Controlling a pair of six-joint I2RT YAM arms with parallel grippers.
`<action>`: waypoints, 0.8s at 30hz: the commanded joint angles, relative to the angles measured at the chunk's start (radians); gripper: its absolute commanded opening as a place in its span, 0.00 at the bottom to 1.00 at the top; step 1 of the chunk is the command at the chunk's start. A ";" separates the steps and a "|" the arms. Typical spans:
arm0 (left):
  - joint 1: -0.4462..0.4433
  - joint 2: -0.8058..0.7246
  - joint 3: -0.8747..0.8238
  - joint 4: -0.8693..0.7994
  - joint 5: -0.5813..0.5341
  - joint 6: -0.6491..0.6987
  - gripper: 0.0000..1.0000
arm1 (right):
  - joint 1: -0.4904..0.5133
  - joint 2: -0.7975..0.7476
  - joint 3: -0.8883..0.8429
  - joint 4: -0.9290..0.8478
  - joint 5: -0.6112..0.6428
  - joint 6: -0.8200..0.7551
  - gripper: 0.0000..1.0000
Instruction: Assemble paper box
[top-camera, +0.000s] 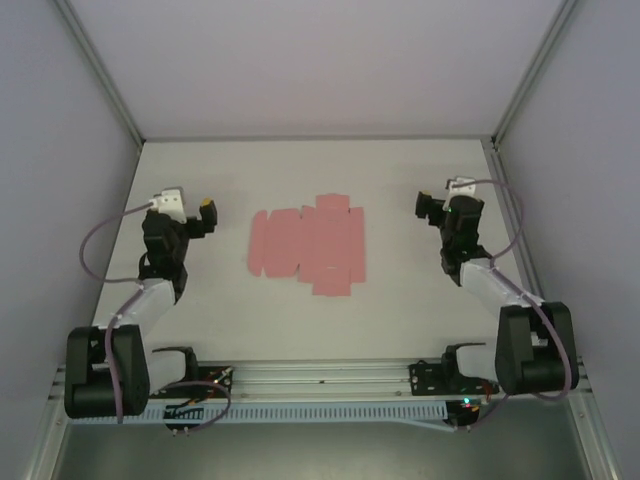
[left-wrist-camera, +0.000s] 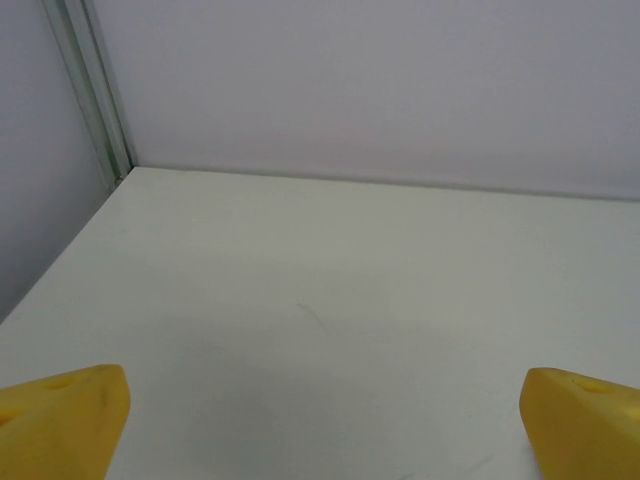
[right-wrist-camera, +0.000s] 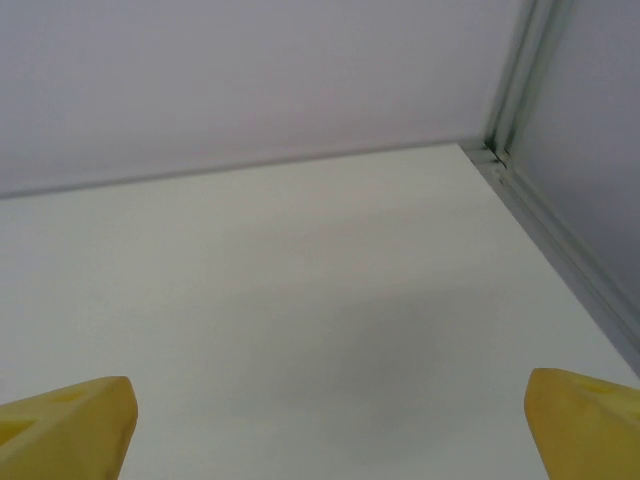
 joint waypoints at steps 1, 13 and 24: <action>-0.025 -0.044 0.068 -0.244 0.028 -0.128 1.00 | 0.121 -0.042 0.090 -0.332 0.124 0.075 1.00; -0.146 0.109 0.210 -0.489 0.252 -0.304 1.00 | 0.467 0.109 0.285 -0.566 -0.025 0.443 0.97; -0.176 0.261 0.239 -0.538 0.334 -0.333 1.00 | 0.506 0.422 0.390 -0.496 -0.200 0.498 0.83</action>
